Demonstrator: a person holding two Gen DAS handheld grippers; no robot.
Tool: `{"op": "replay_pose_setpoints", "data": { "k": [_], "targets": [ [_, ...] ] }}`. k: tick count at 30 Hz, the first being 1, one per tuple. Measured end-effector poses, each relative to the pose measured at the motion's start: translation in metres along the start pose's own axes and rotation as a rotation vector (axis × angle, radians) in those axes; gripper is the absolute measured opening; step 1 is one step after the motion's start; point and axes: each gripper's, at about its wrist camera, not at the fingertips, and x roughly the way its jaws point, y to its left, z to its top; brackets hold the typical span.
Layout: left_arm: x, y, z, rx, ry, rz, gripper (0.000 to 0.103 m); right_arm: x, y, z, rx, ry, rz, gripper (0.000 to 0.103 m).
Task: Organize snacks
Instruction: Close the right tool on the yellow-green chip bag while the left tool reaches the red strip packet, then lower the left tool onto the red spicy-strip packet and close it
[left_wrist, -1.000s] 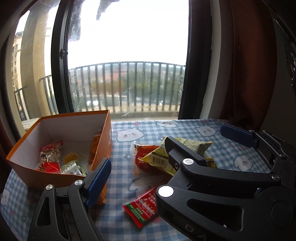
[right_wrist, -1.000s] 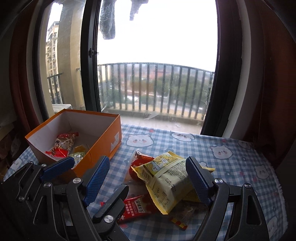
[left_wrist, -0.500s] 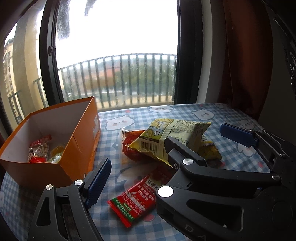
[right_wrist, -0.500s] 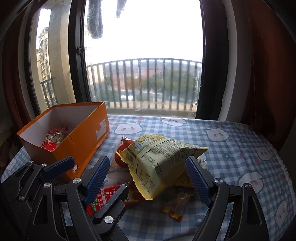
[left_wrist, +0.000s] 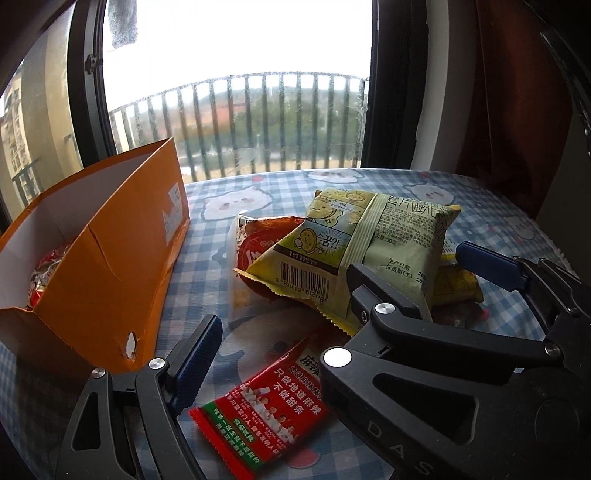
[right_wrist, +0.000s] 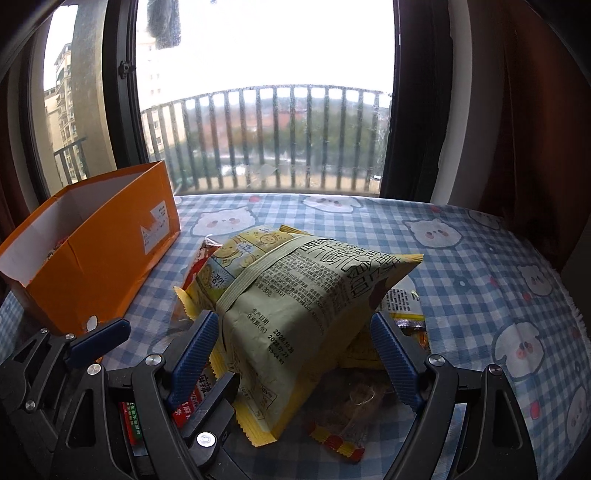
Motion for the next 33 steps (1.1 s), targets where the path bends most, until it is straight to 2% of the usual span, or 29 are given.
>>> {"op": "replay_pose_setpoints", "data": {
  "k": [7,8,10,14,19,27,33],
  "targets": [
    [0.019,0.004,-0.004,-0.006,0.069,0.004,0.086,0.021,0.003,-0.004,0.001,0.042,0.017,0.086],
    [0.020,0.004,-0.005,-0.005,0.082,0.007,0.086,0.025,0.003,-0.005,0.008,0.059,0.027,0.084],
    [0.023,0.004,-0.007,-0.003,0.094,0.007,0.086,0.032,0.002,-0.008,0.021,0.090,0.047,0.072],
    [0.022,0.002,-0.009,0.000,0.100,0.001,0.086,0.035,0.002,-0.011,0.023,0.098,0.064,0.044],
    [0.018,0.003,-0.009,0.003,0.091,-0.009,0.086,0.029,0.002,-0.012,0.024,0.078,0.067,0.031],
    [0.005,0.003,-0.018,0.008,0.090,-0.031,0.086,0.004,0.001,-0.018,0.038,0.027,0.046,0.027],
    [0.005,0.005,-0.030,0.020,0.127,-0.014,0.086,-0.008,0.006,-0.028,0.032,0.021,0.026,0.027]
  ]
}}
